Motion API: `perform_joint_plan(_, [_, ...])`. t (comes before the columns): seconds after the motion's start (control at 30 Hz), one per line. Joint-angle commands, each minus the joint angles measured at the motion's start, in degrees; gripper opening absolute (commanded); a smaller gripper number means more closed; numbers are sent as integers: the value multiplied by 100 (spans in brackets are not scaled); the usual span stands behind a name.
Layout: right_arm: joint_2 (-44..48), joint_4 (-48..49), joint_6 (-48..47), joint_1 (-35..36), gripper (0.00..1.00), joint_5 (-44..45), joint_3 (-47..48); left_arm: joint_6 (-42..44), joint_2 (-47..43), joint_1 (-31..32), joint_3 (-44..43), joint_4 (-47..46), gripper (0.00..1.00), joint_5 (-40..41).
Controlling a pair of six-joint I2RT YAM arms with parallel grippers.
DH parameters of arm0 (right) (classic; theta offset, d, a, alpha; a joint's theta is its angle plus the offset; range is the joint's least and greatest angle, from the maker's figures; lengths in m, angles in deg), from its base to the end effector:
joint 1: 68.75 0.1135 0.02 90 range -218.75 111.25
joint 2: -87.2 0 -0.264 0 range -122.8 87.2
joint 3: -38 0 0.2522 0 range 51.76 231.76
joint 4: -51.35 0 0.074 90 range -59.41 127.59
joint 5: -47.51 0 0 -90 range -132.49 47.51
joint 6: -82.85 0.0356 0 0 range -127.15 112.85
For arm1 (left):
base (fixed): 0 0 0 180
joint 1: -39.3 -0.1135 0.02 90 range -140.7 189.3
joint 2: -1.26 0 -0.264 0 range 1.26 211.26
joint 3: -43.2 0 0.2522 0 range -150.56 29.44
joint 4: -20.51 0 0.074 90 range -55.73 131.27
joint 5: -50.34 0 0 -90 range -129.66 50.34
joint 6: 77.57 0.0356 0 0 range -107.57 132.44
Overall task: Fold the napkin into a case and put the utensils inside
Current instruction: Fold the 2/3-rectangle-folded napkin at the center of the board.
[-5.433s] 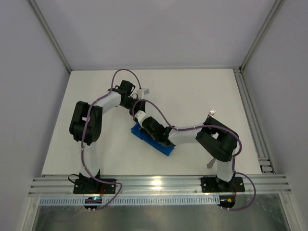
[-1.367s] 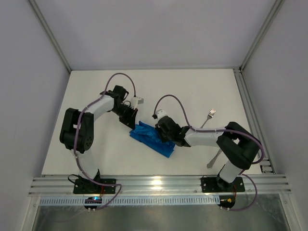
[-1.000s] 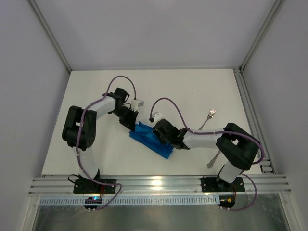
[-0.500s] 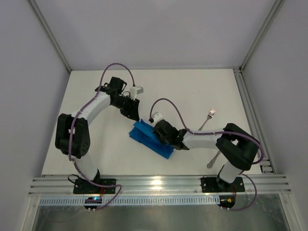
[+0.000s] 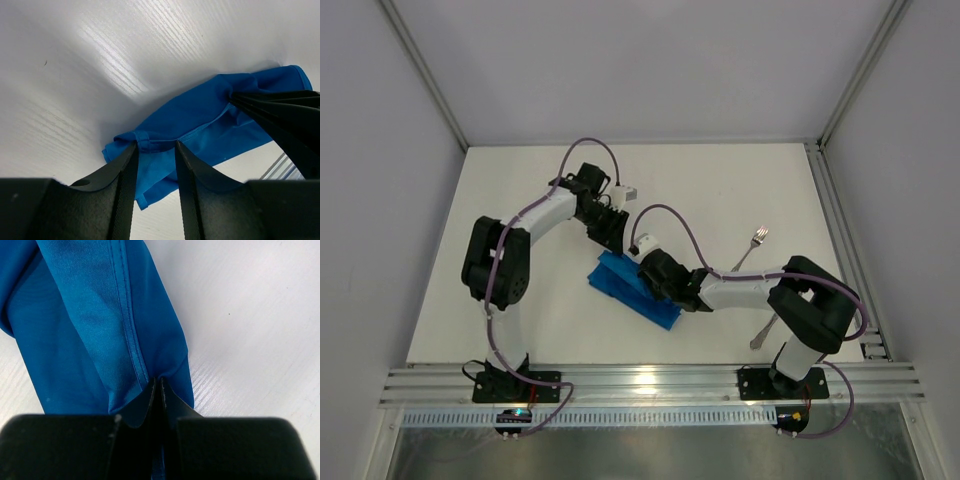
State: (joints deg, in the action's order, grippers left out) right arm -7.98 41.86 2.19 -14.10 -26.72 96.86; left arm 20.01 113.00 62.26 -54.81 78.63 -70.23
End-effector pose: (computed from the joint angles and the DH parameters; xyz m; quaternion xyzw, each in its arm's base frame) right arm 0.1945 0.2574 0.1494 -0.3059 0.8669 0.0896 0.3833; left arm 0.3570 -0.1709 0.1994 0.2910 0.9080 -0.2783 0.1159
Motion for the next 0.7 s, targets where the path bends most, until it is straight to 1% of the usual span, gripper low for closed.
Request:
perform_joint_plan(0.0, [-115,12,-12,45,9,93,7,-89,49,86,-232,-103,36,253])
perform_joint_plan(0.03, [-107,12,-12,45,9,102,-10,-89,67,86,-224,-129,34,401])
perform_joint_plan(0.13, [-115,39,-20,45,9,93,-10,-63,102,86,-232,-173,34,499])
perform_joint_plan(0.3, [-141,47,-29,37,9,84,-1,-116,163,86,-311,-199,34,411])
perform_joint_plan(0.43, [-150,56,-20,45,9,58,-1,-230,172,86,-338,-270,26,245])
perform_joint_plan(0.5, [-150,47,-29,45,9,58,-10,-274,172,86,-382,-226,29,52])
perform_joint_plan(0.53, [-159,47,-29,45,9,58,-10,-300,138,86,-399,-217,35,-1])
perform_joint_plan(0.6, [-150,47,-20,45,9,49,-10,-379,76,86,-399,-269,37,-28])
perform_joint_plan(0.67, [-159,47,-20,45,9,32,-10,-406,49,86,-399,-314,38,120])
